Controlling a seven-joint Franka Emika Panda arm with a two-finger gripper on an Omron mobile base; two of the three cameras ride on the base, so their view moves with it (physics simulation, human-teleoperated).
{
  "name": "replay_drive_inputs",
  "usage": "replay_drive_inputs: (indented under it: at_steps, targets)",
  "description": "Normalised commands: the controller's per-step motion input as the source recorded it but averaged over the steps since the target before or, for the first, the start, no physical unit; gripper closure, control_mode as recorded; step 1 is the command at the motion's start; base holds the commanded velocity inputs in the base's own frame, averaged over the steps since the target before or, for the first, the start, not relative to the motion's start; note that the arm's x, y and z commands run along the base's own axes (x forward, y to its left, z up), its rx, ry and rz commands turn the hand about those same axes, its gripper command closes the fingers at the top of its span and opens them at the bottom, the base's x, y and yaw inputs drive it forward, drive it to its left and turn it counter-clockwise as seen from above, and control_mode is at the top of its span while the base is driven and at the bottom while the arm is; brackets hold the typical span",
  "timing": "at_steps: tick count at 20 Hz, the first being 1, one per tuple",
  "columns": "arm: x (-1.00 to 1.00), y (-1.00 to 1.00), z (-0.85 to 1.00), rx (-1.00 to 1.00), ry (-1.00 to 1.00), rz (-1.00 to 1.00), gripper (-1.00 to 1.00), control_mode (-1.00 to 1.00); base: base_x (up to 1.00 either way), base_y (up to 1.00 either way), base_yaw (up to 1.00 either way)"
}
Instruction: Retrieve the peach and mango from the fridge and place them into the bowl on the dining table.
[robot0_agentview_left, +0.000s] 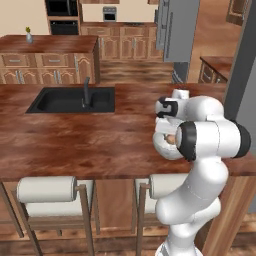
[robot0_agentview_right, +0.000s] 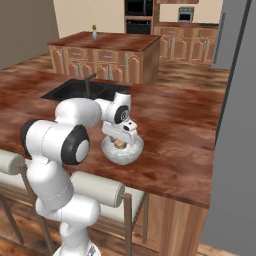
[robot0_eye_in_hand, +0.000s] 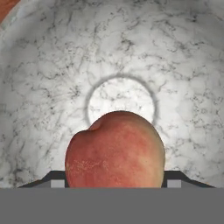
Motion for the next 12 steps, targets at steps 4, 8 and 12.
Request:
replay_drive_inputs:
  at_steps: [4, 8, 12]
  targets:
    - [0.22, -0.10, -0.27, 0.00, 0.03, 0.00, -1.00, -1.00, 0.00, 0.00, 0.00]
    - [0.01, -0.15, -0.12, 0.00, 0.00, 0.00, -1.00, -1.00, 0.00, 0.00, 0.00]
    - [0.00, -0.16, -0.01, 0.00, 0.00, 0.00, -1.00, -1.00, 0.00, 0.00, 0.00]
